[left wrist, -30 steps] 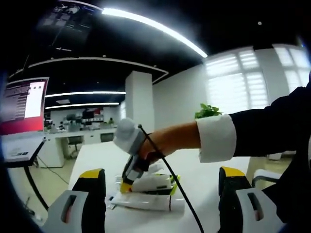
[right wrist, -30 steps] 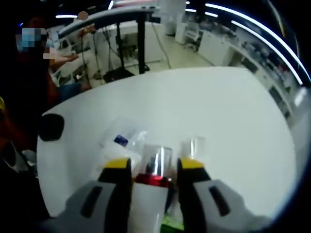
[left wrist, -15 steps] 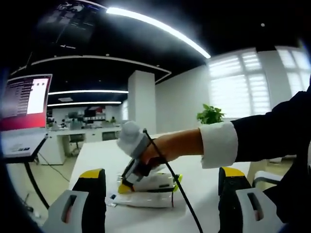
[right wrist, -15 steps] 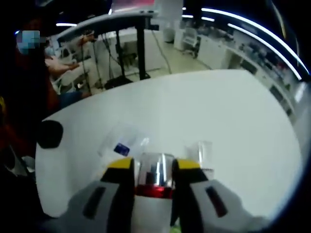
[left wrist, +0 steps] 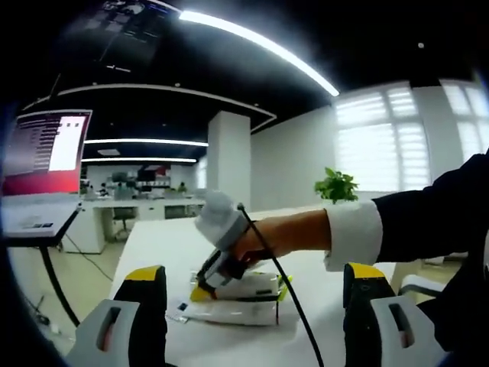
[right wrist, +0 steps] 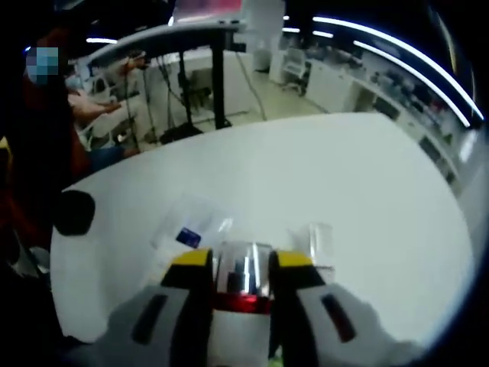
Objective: Arrange the skincare products in the storage area until every visible bottle or jar stands upright without overlapping.
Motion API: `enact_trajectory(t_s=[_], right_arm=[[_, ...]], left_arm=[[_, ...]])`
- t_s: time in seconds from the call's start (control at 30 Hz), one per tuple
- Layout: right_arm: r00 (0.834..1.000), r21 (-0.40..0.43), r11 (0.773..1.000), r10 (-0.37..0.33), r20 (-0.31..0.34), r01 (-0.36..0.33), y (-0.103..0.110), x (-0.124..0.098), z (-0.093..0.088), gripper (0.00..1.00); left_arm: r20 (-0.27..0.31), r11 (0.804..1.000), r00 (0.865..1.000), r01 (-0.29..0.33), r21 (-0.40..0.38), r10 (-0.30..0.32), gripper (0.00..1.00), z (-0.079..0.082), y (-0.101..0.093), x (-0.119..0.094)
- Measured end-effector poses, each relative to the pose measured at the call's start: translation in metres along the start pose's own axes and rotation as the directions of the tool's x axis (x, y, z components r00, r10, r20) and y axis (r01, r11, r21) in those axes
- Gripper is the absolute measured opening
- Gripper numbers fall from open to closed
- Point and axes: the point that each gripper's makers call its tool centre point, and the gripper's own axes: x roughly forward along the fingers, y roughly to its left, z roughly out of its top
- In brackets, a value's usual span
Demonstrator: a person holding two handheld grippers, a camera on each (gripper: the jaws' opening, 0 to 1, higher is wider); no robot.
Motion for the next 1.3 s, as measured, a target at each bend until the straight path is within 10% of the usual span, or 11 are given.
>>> enact_trajectory(t_s=[0.63,1.3], right_arm=[[0.990,-0.078,0.994,-0.061,0.130,0.072,0.005,-0.026,0.015,0.28],[0.944,-0.075,0.988,-0.107,0.312,0.137,0.001,-0.073,0.031,0.27]], left_arm=[[-0.018,1.000,1.000,-0.011,-0.001,0.011,0.99,-0.004,0.003,-0.001],[-0.015,1.000,1.000,-0.016,0.017,0.016,0.98,-0.005,-0.001,0.005]])
